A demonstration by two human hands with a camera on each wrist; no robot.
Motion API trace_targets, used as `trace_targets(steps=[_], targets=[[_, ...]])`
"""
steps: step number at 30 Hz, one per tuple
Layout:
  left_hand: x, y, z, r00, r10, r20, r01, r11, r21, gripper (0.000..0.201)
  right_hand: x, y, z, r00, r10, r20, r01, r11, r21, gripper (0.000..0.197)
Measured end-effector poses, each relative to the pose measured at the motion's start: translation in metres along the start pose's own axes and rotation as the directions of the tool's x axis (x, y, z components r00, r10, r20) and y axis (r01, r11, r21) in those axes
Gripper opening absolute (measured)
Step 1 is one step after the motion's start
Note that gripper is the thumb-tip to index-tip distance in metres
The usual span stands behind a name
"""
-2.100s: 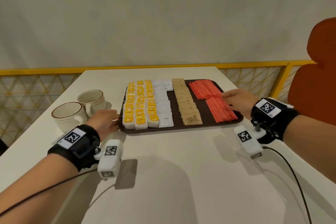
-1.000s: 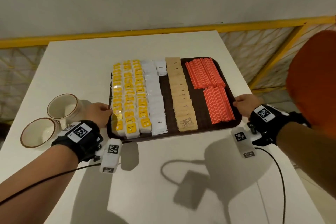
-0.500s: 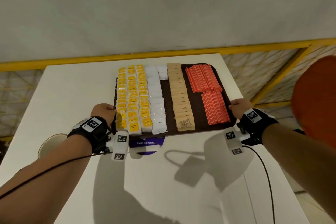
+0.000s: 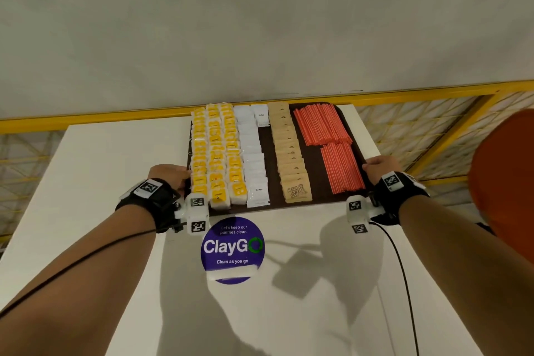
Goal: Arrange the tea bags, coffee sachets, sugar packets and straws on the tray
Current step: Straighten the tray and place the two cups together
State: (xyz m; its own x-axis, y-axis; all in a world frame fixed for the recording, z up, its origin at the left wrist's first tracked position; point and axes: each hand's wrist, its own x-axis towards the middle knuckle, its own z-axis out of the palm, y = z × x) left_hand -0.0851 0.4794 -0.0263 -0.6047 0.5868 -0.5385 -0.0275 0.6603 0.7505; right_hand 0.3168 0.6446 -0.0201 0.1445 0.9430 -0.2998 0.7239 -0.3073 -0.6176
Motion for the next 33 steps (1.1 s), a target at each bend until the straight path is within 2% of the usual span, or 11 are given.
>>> trace_targets(steps=[8, 11, 16, 19, 22, 24, 25, 27, 28, 30, 33], targets=[[0.01, 0.017, 0.007, 0.998, -0.058, -0.005, 0.058, 0.998, 0.002, 0.015, 0.018, -0.012, 0.001, 1.0, 0.022, -0.022, -0.022, 1.0, -0.013, 0.029], [0.014, 0.016, 0.006, 0.996, -0.087, -0.001, 0.087, 0.996, 0.023, 0.027, 0.022, -0.014, 0.001, 1.0, 0.016, -0.026, -0.018, 0.999, -0.05, 0.029], [0.011, 0.017, 0.009, 0.997, -0.074, 0.009, 0.074, 0.997, 0.009, 0.031, 0.021, -0.018, -0.003, 0.999, 0.038, -0.006, -0.038, 0.997, -0.061, 0.029], [0.001, 0.015, 0.007, 0.994, -0.074, 0.076, 0.077, 0.997, -0.032, 0.041, 0.015, -0.02, -0.007, 0.999, 0.046, 0.029, -0.044, 0.997, -0.06, 0.026], [-0.016, 0.016, -0.008, 0.997, -0.041, 0.07, 0.051, 0.986, -0.157, 0.033, -0.002, -0.03, -0.008, 0.995, -0.036, -0.097, 0.034, 0.999, -0.024, 0.03], [-0.034, 0.017, -0.03, 0.998, 0.056, 0.004, -0.054, 0.971, -0.232, 0.016, -0.021, -0.046, -0.002, 0.963, -0.152, -0.224, 0.164, 0.986, 0.034, 0.029], [-0.045, 0.015, -0.045, 0.989, 0.144, -0.024, -0.146, 0.972, -0.184, 0.013, -0.034, -0.058, 0.004, 0.941, -0.223, -0.254, 0.25, 0.965, 0.08, 0.028], [-0.075, 0.002, -0.081, 0.948, 0.318, 0.001, -0.318, 0.948, 0.009, 0.016, -0.064, -0.087, 0.023, 0.919, -0.335, -0.21, 0.374, 0.908, 0.189, 0.029], [-0.092, -0.007, -0.102, 0.934, 0.355, 0.037, -0.357, 0.928, 0.112, 0.021, -0.083, -0.101, 0.035, 0.912, -0.388, -0.134, 0.41, 0.876, 0.255, 0.029], [-0.124, -0.033, -0.143, 0.926, 0.358, 0.115, -0.376, 0.873, 0.311, 0.038, -0.125, -0.124, 0.065, 0.845, -0.535, -0.004, 0.511, 0.804, 0.303, 0.028], [-0.163, -0.079, -0.189, 0.958, 0.193, 0.213, -0.283, 0.771, 0.57, 0.083, -0.192, -0.15, 0.117, 0.649, -0.721, 0.243, 0.651, 0.691, 0.314, 0.03]])
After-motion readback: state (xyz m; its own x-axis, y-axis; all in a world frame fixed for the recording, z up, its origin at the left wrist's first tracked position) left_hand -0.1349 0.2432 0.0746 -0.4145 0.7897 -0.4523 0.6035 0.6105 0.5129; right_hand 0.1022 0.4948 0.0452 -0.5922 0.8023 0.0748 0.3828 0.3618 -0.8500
